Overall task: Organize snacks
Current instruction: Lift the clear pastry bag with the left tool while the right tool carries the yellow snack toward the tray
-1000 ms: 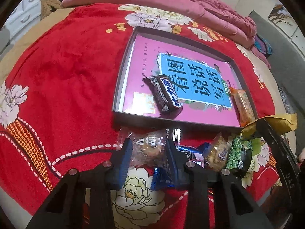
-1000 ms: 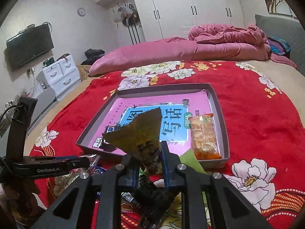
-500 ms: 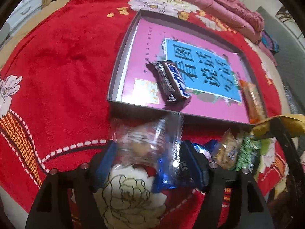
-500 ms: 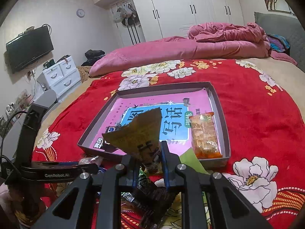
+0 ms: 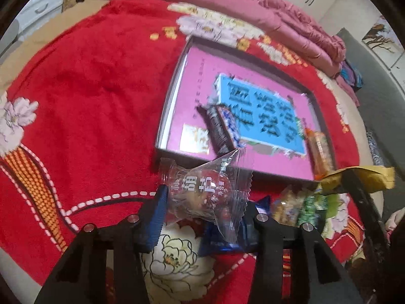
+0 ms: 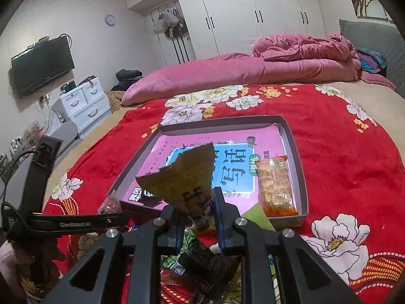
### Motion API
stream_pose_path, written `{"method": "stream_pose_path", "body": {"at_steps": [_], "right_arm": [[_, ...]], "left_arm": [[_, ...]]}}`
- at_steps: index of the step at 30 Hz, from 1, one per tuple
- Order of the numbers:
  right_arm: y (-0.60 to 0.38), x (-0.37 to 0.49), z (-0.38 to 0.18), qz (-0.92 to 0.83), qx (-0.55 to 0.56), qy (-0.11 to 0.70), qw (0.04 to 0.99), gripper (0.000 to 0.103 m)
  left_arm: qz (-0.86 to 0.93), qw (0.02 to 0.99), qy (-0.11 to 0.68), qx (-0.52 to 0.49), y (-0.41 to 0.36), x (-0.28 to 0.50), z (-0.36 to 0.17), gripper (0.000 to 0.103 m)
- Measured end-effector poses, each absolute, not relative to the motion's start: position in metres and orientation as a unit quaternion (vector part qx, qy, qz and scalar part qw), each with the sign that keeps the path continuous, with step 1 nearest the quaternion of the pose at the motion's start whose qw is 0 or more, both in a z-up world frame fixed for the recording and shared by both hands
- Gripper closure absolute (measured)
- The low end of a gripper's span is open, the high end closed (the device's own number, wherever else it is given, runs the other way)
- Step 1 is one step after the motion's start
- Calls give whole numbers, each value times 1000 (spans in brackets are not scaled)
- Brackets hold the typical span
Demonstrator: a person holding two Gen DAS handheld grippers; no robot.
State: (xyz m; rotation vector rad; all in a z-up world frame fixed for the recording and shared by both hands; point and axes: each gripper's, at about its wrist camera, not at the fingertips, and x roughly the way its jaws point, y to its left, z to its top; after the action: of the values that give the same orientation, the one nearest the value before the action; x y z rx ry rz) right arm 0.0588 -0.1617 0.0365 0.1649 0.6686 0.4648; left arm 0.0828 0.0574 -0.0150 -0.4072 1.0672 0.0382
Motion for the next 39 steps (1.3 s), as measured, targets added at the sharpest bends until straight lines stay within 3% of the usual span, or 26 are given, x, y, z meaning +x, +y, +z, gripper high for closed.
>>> {"method": "stream_pose_path", "body": {"at_steps": [9, 19, 39], "right_arm": [[-165, 62, 48, 223, 91, 304, 922, 82], [-177, 76, 55, 212, 122, 293, 924, 83], [-190, 112, 30, 205, 200, 339, 896, 82]], "left_arm": [[12, 869, 460, -179, 53, 90, 23, 55], [22, 878, 449, -163, 47, 114, 31, 55], [60, 859, 493, -120, 43, 152, -10, 55]]}}
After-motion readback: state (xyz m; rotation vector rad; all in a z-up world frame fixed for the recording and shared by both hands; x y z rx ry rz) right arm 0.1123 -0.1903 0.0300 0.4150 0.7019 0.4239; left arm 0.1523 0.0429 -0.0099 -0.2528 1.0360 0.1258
